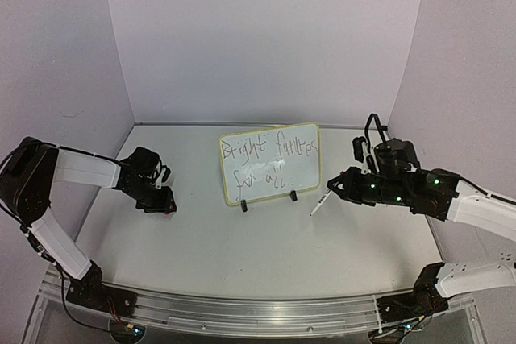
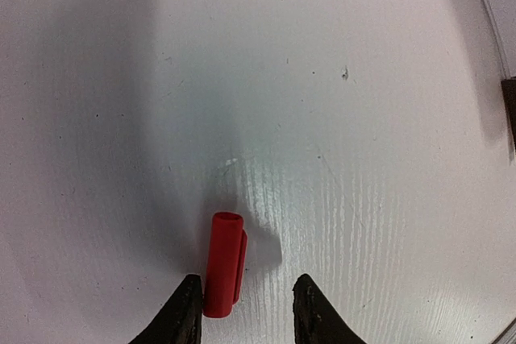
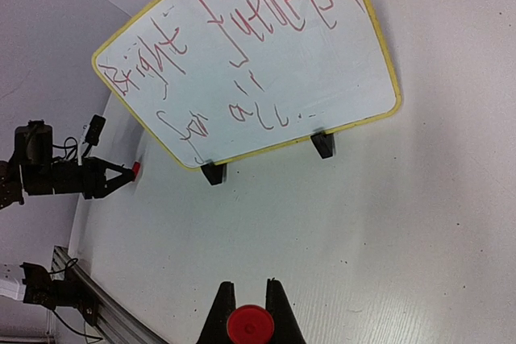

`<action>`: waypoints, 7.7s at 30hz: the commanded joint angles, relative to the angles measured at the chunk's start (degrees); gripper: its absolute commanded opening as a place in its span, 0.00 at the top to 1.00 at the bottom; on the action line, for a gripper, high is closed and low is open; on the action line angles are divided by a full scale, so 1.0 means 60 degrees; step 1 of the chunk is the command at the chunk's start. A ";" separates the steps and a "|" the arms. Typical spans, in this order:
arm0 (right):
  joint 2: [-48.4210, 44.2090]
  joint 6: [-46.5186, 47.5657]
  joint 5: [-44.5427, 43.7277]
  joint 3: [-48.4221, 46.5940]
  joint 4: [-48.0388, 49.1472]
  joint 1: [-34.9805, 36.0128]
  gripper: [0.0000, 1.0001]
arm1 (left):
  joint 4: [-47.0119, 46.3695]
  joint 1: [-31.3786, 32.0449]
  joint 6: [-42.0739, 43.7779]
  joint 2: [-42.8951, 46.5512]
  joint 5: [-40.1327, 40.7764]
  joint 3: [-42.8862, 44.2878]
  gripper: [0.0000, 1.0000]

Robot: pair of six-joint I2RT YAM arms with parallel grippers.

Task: Write a sentence on the whiteboard
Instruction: Pick up the pen cap from the center of the board, then insert the whiteboard marker without the cap into the pen cap.

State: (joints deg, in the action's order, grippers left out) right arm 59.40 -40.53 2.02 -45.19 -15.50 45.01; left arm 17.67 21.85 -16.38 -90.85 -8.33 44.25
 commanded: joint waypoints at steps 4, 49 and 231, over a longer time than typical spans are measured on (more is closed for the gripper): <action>-0.0027 0.0013 -0.0107 0.0101 0.0006 -0.0053 1.00 | 0.0120 0.0021 0.0012 -0.0062 0.0031 0.0337 0.66; 0.2163 -0.1372 0.3539 -0.0946 0.2665 -0.0032 1.00 | -0.2905 0.2562 -0.0450 0.6386 -0.1932 -0.3522 1.00; 0.3466 -0.1384 0.2167 -0.0958 0.1234 0.0305 1.00 | -0.2708 0.5189 -0.0024 0.2457 -0.0632 0.1638 0.40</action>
State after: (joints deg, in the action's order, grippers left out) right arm 84.59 -46.96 19.25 -54.43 -3.11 52.11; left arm 1.09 56.56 -16.13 -80.73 -12.43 54.35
